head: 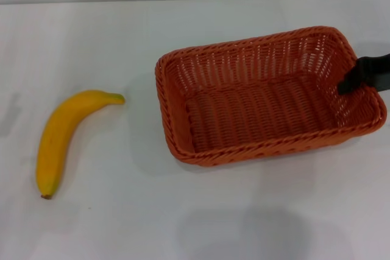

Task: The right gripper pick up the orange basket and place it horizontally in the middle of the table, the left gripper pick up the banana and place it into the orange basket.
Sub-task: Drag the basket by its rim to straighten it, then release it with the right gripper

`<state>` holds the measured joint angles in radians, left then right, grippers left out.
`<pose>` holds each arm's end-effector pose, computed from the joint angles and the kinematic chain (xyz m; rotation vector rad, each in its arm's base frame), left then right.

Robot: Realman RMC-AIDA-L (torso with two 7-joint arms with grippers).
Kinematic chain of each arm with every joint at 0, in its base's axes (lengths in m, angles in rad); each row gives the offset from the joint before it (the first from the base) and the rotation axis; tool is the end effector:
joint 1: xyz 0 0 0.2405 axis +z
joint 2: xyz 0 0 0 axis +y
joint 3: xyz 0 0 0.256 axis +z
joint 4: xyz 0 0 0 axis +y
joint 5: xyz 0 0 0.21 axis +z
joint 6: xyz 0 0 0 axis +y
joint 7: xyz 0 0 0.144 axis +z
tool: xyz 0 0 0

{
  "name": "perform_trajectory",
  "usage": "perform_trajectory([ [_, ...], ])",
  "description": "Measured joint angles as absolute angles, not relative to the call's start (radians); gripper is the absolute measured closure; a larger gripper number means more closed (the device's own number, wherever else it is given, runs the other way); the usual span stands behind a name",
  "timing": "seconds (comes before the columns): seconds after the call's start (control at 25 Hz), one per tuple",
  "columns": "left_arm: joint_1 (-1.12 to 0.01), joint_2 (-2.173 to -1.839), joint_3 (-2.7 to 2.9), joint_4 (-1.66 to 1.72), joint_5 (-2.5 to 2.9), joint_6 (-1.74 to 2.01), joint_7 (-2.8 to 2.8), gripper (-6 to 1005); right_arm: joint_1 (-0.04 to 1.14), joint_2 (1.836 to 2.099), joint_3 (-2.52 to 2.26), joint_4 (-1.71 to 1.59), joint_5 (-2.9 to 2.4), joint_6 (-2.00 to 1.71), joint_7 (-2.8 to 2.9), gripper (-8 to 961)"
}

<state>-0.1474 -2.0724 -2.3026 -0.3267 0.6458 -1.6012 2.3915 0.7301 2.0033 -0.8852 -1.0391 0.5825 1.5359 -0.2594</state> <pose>-0.3563 0.2429 0.0874 -1.4139 -0.4695 -1.1524 0.2248 0.3977 0.0600 -2.0853 1.7806 -0.0117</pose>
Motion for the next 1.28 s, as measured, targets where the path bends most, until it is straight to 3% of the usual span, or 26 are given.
perform_trajectory([
  [0.32,-0.144,-2.072,-2.301,-0.327,0.646,-1.601,2.392,140,0.725,2.001,-0.87,-1.031,0.608,1.538,-0.271,752],
  [0.68,-0.145,-2.072,-2.299,-0.327,0.646,-1.608,2.392,141,0.737,1.967,-0.875,-0.959,0.647,1.558,-0.354,739],
  [0.92,-0.144,-2.073,-2.298,-0.328,0.646,-1.609,2.392,141,0.753,1.951,-0.882,-0.957,0.64,1.573,-0.366,571],
  [1.28,-0.143,-2.075,-2.298,-0.327,0.646,-1.611,2.391,142,0.766,1.938,-0.906,-0.958,0.63,1.609,-0.396,551],
])
